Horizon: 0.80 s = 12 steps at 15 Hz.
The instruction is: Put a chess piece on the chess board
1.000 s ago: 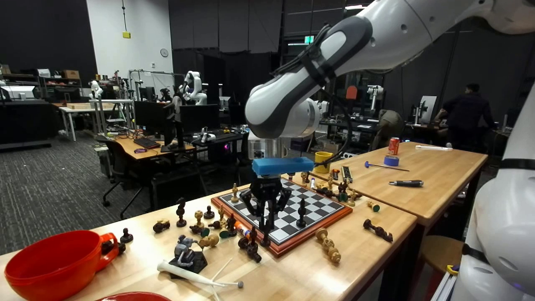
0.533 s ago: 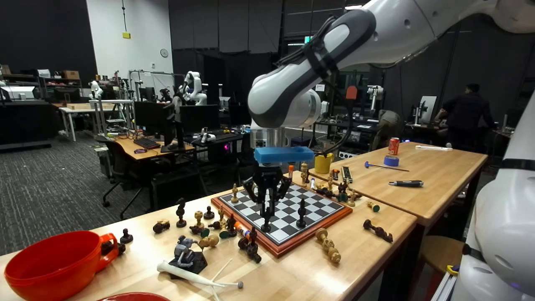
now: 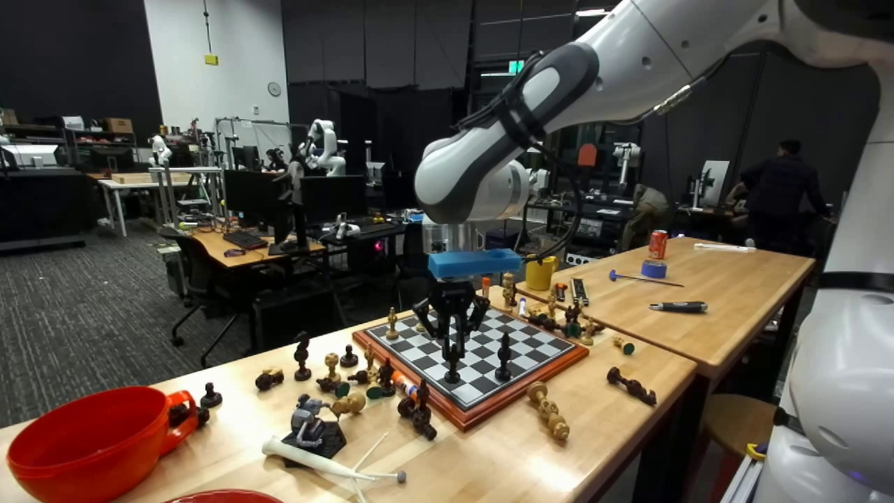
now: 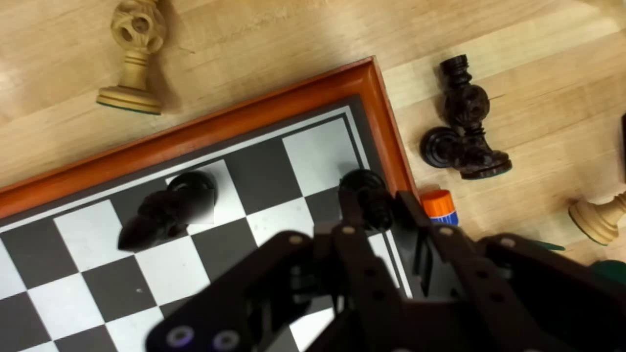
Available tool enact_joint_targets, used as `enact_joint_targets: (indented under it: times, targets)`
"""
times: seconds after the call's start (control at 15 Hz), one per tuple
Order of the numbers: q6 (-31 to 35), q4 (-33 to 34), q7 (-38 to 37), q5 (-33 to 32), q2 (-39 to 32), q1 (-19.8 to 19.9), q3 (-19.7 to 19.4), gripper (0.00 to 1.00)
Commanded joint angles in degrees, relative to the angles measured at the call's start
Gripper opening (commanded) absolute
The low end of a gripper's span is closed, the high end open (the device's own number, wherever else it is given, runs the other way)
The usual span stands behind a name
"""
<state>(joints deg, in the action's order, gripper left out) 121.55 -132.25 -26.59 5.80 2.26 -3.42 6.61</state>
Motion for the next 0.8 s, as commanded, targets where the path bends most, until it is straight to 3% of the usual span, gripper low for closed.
enact_joint_targets:
  times: [0.0, 0.27, 0.33, 0.47, 0.73]
  targets:
    - [-0.7, 2.3, -1.4, -1.7, -2.7, -0.2, -0.8, 0.06]
    - [-0.5, 3.5, -1.5, -1.9, -4.7, -0.5, -1.4, 0.06]
    - [-0.6, 3.8, -1.6, -2.0, -4.9, -0.6, -1.5, 0.48]
    - [-0.5, 3.8, -1.8, -2.2, -4.5, -0.7, -1.6, 0.54]
    - [-2.6, 3.7, -1.9, -2.4, 0.7, -1.3, -1.1, 0.80]
